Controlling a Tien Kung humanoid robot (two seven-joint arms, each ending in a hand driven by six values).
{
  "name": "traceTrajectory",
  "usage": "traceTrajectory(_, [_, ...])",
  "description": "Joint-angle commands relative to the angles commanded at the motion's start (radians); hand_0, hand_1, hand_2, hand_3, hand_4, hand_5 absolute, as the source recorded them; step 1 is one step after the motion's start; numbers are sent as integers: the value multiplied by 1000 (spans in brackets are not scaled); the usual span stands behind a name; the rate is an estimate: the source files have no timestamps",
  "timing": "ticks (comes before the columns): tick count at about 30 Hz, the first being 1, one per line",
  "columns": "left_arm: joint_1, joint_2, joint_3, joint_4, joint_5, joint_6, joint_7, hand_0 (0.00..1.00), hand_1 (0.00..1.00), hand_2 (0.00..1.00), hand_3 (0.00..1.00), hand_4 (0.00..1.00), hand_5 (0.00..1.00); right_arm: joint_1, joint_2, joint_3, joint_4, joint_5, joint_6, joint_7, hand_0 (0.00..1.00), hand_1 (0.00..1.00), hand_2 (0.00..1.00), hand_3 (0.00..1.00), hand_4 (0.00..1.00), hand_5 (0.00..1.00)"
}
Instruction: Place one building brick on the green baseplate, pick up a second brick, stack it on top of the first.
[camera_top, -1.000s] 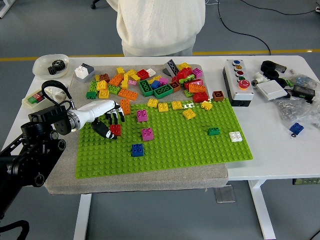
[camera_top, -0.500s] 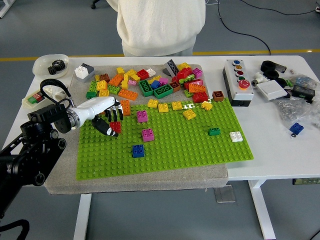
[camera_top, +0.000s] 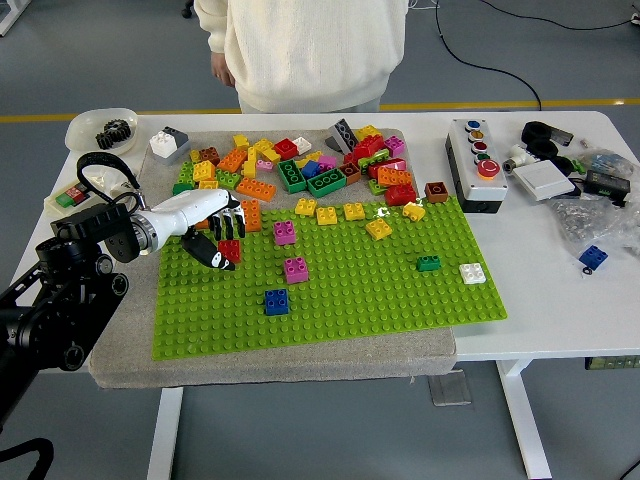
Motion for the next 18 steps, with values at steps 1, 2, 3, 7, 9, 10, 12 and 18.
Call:
traceTrajectory(1, [1,4,1,-11,0,-9,2,436,361,375,436,935,2,0,0,0,0,0,0,0,741,644,715,601,827,405])
traceTrajectory(2, [2,10,3,-24,0,-19,4,436,361,375,436,935,2,0,0,1,0,-1,0,0,741,644,715,601,827,405])
traceTrajectory(3, [3,13,4,-32,0,-25,5,436,361,375,436,935,2,1,-1,1,0,-1,0,0,741,644,715,601,827,405])
traceTrajectory(7, [10,30,7,-73,0,-53,13,434,358,371,436,934,2,0,0,3,0,-3,0,-2,741,643,715,599,824,407])
traceTrajectory(9, [14,35,7,-85,0,-61,15,434,358,371,436,934,2,0,-1,3,0,-3,0,-2,741,643,715,599,824,407])
traceTrajectory(10, [18,41,6,-100,0,-71,18,434,358,371,436,934,2,0,-1,4,0,-3,0,-2,741,643,715,599,824,407])
traceTrajectory(12, [28,50,3,-126,0,-89,23,434,358,371,436,934,2,0,-2,6,0,-4,0,-2,741,643,715,599,824,407])
traceTrajectory(18, [56,65,-10,-185,0,-123,36,435,356,371,436,935,2,1,-6,10,0,-5,-1,-2,740,643,715,599,824,408])
